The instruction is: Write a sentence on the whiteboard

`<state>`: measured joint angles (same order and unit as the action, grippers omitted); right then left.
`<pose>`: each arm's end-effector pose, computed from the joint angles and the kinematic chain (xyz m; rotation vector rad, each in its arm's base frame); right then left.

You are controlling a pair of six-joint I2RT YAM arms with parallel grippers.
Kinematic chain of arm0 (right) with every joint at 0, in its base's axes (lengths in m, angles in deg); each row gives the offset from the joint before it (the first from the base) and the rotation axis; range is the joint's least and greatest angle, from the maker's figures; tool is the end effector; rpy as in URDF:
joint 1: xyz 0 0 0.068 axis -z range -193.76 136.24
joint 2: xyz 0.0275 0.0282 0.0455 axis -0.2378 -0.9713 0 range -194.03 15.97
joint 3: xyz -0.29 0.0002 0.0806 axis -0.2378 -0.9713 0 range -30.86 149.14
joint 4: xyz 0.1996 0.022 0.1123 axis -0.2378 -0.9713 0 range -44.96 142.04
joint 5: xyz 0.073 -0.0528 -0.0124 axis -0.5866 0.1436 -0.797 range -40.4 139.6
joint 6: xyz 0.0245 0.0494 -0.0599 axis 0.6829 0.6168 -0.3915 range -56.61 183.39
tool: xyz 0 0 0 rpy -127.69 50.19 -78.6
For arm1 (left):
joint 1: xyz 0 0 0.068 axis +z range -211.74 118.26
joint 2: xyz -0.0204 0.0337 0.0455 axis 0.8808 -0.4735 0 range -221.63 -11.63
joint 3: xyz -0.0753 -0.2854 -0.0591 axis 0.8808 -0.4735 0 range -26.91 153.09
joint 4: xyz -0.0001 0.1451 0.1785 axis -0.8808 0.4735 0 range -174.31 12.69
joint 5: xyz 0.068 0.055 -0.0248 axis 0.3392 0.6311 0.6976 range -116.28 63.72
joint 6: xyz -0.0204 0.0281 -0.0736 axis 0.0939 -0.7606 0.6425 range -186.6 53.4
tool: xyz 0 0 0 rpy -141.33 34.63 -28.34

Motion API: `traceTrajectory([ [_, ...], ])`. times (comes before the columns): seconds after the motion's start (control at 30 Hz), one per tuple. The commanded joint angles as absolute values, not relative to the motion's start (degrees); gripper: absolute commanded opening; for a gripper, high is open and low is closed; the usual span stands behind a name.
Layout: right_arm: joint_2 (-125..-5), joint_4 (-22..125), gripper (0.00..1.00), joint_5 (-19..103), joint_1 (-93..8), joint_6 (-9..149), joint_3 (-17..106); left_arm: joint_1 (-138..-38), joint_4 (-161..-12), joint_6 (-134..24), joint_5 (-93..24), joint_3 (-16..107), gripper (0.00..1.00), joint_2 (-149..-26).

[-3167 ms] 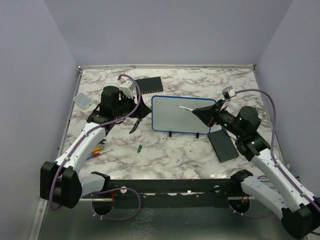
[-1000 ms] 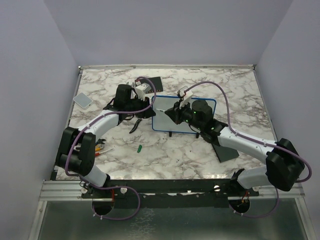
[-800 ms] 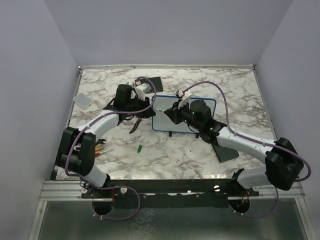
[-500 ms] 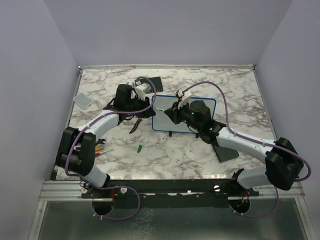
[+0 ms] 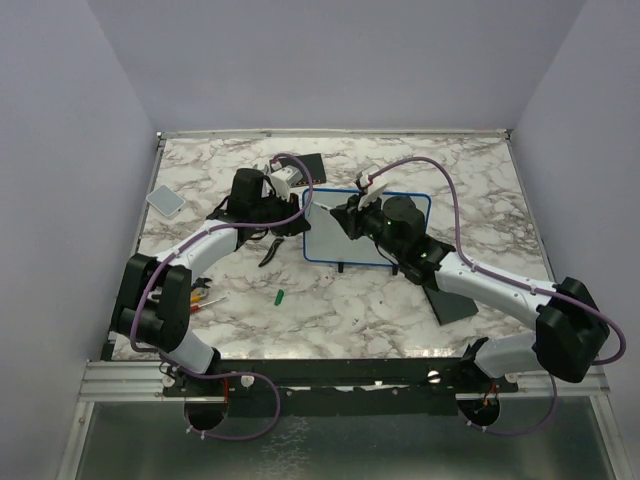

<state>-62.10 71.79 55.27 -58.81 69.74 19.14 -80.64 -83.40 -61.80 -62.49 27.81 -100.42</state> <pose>0.2287 0.2193 0.3330 -0.5087 1.6743 0.5772 0.2984 -0.1462 0.2628 0.6301 2.0981 -0.9219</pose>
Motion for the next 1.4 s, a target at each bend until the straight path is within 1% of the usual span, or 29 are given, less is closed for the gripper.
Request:
traceTrajectory([
  [0.0,-61.2,72.6,0.01,60.1,-58.6,67.9,20.2,-81.6,-83.4,-62.5,-63.1,28.5,0.21,-100.5],
  [0.73,-61.1,68.9,0.01,60.0,-59.9,70.3,14.7,-81.8,-83.3,-62.6,-62.9,28.5,0.21,-99.8],
  [1.1,-61.4,68.7,0.01,61.9,-60.5,69.9,15.8,-81.9,-83.2,-62.7,-62.9,28.5,0.21,-99.7],
  [1.37,-59.9,68.7,0.01,65.5,-60.5,69.1,17.7,-81.9,-83.0,-63.0,-62.5,28.5,0.21,-99.6],
])
